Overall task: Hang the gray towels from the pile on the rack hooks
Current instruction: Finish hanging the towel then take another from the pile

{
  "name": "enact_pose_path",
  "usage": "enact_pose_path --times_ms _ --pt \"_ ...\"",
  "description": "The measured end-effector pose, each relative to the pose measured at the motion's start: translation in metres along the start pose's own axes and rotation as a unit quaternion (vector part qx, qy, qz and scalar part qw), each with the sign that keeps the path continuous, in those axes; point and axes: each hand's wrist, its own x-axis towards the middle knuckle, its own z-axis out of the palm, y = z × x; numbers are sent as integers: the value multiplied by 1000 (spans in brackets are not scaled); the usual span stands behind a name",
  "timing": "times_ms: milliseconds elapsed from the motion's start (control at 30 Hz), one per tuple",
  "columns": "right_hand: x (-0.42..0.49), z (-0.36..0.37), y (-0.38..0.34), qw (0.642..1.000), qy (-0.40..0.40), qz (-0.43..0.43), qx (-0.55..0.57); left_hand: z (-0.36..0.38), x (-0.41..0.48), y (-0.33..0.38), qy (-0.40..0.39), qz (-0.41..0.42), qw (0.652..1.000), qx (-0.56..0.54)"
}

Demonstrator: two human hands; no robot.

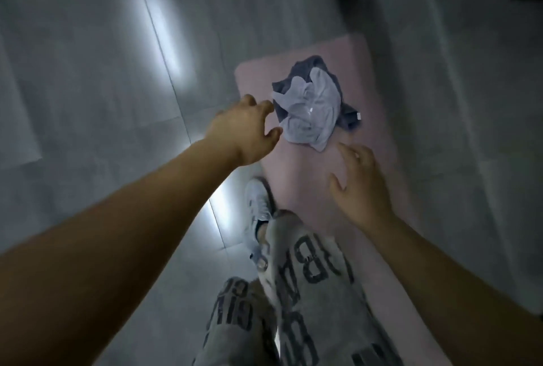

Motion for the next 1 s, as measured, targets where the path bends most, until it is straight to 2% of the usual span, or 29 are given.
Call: enact_pose_path --times_ms 300,467,600,733,867,1000 --pt "73 115 -4 979 80 148 113 37 159 -32 -77 133 984 92" --pt "131 189 -5 959 83 216 161 83 226 -60 -107 200 965 135" --pt "182 233 11 944 125 241 188 136 284 -76 -123 240 949 162" --pt "236 264 53 925 163 282 197 190 349 -73 -119 327 920 180" --pt "287 284 104 905 186 327 196 231 415 -45 -79 415 881 211" --pt "327 302 153 901 203 328 198 265 476 -21 -78 455 848 258"
